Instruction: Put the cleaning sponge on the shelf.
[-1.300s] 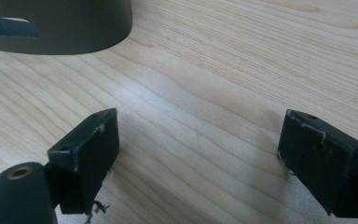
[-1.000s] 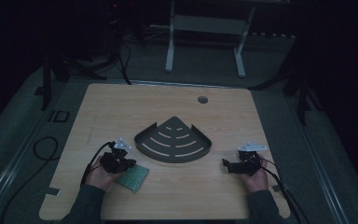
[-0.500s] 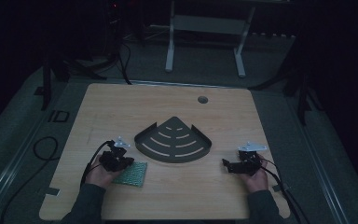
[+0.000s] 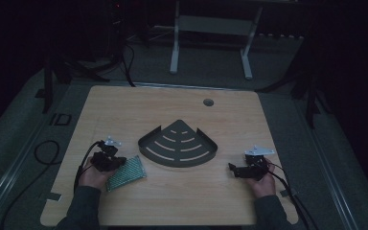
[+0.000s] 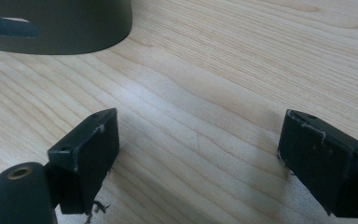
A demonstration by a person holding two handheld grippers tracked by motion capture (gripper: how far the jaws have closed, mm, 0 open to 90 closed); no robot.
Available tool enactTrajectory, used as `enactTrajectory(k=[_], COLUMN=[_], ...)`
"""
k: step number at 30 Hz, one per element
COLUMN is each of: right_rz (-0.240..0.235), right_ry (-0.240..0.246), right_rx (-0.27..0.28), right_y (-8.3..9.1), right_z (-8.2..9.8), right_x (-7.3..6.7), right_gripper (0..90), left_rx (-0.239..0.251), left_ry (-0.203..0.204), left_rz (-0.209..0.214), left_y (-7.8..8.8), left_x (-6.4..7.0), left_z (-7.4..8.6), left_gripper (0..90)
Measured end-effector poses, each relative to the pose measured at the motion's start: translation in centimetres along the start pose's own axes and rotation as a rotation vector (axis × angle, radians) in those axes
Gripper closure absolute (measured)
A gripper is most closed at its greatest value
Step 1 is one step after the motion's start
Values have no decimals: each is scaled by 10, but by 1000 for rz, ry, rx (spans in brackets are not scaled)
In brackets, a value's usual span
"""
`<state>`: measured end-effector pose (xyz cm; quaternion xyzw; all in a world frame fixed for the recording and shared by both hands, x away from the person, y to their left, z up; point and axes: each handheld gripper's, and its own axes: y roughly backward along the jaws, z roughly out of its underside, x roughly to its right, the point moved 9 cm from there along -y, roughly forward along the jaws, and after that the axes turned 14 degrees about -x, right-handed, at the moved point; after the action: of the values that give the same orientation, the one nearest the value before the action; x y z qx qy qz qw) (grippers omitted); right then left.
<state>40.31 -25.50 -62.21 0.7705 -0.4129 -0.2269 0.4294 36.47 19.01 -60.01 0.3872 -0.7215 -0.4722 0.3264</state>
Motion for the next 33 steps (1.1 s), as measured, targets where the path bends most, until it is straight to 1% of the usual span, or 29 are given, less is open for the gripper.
enactTrajectory(k=[5, 6, 9, 12, 15, 24, 29, 33], right_rz=[0, 0, 0, 0, 0, 0, 0, 1], right_ry=[0, 0, -2, -1, -1, -2, -1, 0], right_rx=[0, 0, 0, 1, 1, 0, 1, 1], right_y=[0, 0, 0, 0, 0, 0, 0, 0], right_z=[0, 0, 0, 0, 0, 0, 0, 0], right_x=[0, 0, 0, 0, 0, 0, 0, 0], right_gripper=[120, 120, 120, 120, 120, 120, 120, 120], left_rx=[-5, -14, -28, -39, -38, -46, -54, -66], left_ry=[18, 22, 30, 36, 46, 55, 55, 61], left_rz=[-9, -20, -31, -39, -43, -39, -38, -25], left_y=[1, 2, 3, 5, 6, 10, 11, 16], left_x=[-7, -11, -17, -22, -25, -27, -27, -29], left_z=[0, 0, 0, 2, 5, 14, 15, 15], left_gripper=[898, 898, 897, 896, 892, 888, 867, 835])
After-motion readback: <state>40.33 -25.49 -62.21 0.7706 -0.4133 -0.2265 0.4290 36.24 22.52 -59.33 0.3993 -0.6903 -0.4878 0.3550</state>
